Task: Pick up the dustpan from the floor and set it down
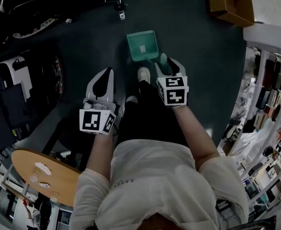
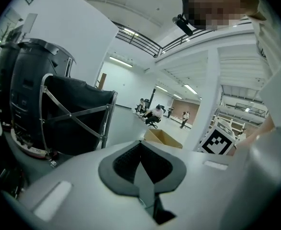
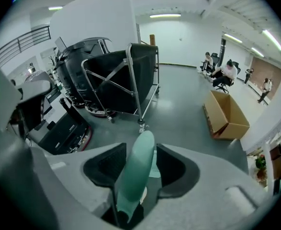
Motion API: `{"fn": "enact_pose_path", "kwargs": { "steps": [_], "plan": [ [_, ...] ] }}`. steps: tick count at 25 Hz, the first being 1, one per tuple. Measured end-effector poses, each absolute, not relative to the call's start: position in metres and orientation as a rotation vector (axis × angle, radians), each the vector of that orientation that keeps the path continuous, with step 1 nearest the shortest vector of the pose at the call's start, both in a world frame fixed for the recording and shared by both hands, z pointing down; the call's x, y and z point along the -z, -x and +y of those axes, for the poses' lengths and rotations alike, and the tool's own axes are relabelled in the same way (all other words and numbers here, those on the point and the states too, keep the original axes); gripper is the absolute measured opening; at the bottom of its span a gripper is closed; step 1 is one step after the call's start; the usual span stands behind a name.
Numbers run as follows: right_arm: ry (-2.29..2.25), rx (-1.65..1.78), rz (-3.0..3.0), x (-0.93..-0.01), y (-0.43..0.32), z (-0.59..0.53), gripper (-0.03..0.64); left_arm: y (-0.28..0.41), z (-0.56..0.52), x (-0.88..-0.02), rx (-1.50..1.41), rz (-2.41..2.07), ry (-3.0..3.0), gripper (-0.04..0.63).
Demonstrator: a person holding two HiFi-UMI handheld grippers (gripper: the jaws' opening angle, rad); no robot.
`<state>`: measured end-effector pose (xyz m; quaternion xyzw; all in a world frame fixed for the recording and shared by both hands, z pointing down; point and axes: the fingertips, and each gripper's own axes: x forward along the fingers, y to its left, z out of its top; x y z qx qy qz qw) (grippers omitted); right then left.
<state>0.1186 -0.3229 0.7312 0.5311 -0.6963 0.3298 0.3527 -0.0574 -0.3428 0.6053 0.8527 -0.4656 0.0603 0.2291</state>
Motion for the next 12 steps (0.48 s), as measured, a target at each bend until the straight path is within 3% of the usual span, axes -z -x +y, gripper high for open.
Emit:
{"fn": "enact_pose_path", "kwargs": {
  "steps": [6, 9, 11, 12],
  "plan": [
    [-1.347, -1.014, -1.751, -0.774, -0.109, -0.331, 0.176, 0.063, -0.341, -0.64, -0.189, -1.28, -2.308, 0.018],
    [-1.326, -1.057, -1.751, -0.779, -0.103, -0.331, 0.137, 0.071, -0.335, -0.646, -0.194, -1.283, -2.285, 0.018],
    [-1.329, -1.042, -1.74, -0.779, -0.104, -0.331, 0.008, 0.078, -0.334, -0.643, -0.195, -1.306, -2.267, 0.018],
    [-1.325, -1.032, -1.736, -0.778, -0.105, -0.33, 0.0, 0.082, -0.333, -0.64, -0.195, -1.319, -2.26, 0.018]
  ]
}}
